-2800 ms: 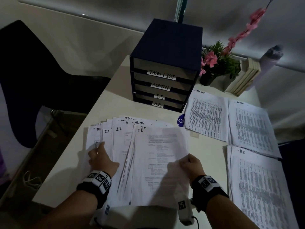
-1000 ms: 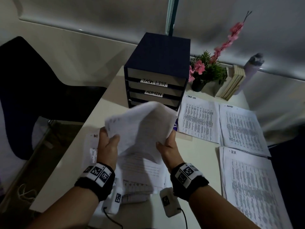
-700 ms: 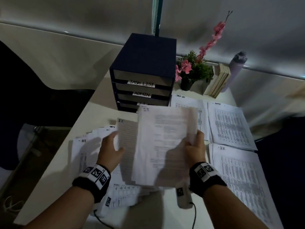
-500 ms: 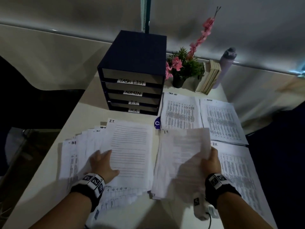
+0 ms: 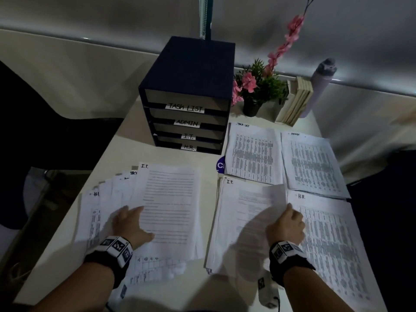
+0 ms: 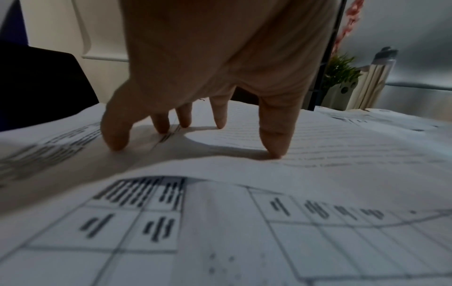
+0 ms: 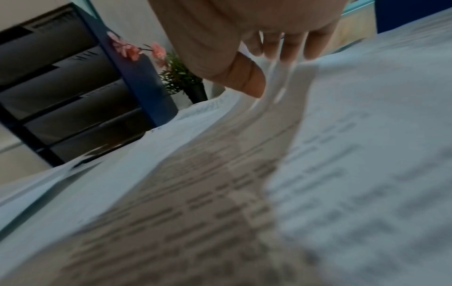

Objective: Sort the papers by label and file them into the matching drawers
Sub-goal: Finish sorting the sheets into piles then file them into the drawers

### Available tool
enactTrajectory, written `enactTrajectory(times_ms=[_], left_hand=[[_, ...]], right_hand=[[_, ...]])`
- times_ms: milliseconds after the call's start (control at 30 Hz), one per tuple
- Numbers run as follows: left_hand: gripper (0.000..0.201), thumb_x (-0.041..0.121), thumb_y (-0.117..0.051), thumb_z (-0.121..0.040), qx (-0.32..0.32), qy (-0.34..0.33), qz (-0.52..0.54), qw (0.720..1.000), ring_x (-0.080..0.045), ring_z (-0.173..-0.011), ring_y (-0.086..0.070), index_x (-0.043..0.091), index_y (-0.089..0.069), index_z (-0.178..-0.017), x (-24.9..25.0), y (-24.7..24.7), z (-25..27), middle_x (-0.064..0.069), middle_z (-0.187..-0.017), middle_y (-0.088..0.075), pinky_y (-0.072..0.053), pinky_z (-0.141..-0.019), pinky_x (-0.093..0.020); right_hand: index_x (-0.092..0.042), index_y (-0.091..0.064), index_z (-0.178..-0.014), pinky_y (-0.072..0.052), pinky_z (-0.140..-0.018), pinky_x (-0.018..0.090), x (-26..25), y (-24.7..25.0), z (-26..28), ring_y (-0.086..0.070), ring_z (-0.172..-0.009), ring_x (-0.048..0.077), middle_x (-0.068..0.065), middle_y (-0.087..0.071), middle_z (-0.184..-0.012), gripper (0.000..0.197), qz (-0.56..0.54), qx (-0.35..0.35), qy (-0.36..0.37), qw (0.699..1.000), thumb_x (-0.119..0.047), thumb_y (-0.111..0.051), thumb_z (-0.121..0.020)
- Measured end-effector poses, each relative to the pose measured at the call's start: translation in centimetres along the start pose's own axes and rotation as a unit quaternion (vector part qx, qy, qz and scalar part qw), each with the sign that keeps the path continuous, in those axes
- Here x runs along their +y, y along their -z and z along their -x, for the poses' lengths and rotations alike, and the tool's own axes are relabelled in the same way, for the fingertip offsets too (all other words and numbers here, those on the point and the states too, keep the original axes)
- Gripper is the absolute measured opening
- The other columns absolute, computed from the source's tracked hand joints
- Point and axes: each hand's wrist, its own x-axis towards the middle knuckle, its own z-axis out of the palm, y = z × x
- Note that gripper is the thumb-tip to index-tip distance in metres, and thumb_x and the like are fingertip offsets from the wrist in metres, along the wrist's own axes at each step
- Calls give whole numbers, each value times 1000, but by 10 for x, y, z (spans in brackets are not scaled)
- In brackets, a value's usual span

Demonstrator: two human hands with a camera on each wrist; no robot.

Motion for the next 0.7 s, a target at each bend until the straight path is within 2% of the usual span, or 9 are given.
enactTrajectory(times_ms=[67,133,200,267,400,467,567,667,700], left_hand=[[93,48,-74,-68,23,21,36,999,-30,-144,-15,27,-28,-146,-3,4,4,-10,-156,-18,-18,-119,-43],[88,43,-69,-69,70,63,72,993,-34,-141,-21,24,-30,-145,-9,10,9,-10,-153,-24,-24,-116,-49],[93,37,-70,-73,83,107,89,987,-35,-144,-13,19,-18,-148,-15,14,14,-11,-157,-15,-19,-118,-49],[104,37,-74,-73,63,119,76,988,-33,-146,-3,17,-7,-150,-21,15,18,-11,-159,-5,-11,-120,-47],[117,49,-81,-60,8,88,39,995,-34,-145,-1,30,-7,-149,-26,17,30,-8,-156,3,-14,-118,-49],[112,54,-79,-60,-10,73,49,996,-33,-144,0,36,-12,-147,-28,19,35,-4,-155,6,-16,-117,-50],[86,57,-68,-71,3,78,95,992,-33,-143,-4,41,-24,-144,-31,21,39,3,-156,4,-20,-116,-53],[71,48,-62,-80,18,91,88,992,-33,-141,-9,41,-27,-142,-35,23,40,3,-156,0,-24,-112,-57],[71,46,-64,-80,19,93,83,992,-33,-140,-10,42,-27,-142,-34,24,40,2,-155,0,-24,-111,-57]], right_hand=[[-18,-25,-144,-33,-106,53,-17,-1,8,-32,-129,36,10,-25,-149,81,26,28,15,999,2,-57,-73],[-18,-38,-140,-38,-102,50,-38,-6,13,-40,-123,36,13,-36,-143,70,7,35,97,995,1,-58,-76],[-13,-57,-128,-45,-94,41,-63,-18,17,-54,-112,35,16,-53,-127,44,-36,-23,197,979,-4,-57,-84],[-13,-65,-118,-46,-92,32,-88,-31,28,-61,-108,32,14,-64,-117,29,-56,-127,239,961,-14,-55,-91],[-13,-50,-132,-48,-97,32,-123,-59,57,-61,-113,28,11,-66,-121,53,-111,-286,143,941,-38,-62,-87],[-11,-42,-135,-48,-97,34,-131,-68,67,-59,-114,29,14,-62,-124,62,-126,-327,117,929,-38,-66,-85],[-6,-51,-118,-47,-97,36,-132,-70,67,-58,-107,29,15,-60,-118,38,-61,-306,146,939,-27,-62,-87],[0,-54,-125,-40,-102,32,-125,-64,59,-54,-121,32,19,-59,-128,41,-31,-278,140,950,-21,-58,-90],[-1,-59,-121,-42,-102,33,-121,-63,56,-56,-118,32,19,-62,-123,37,-50,-273,128,952,-19,-59,-88]])
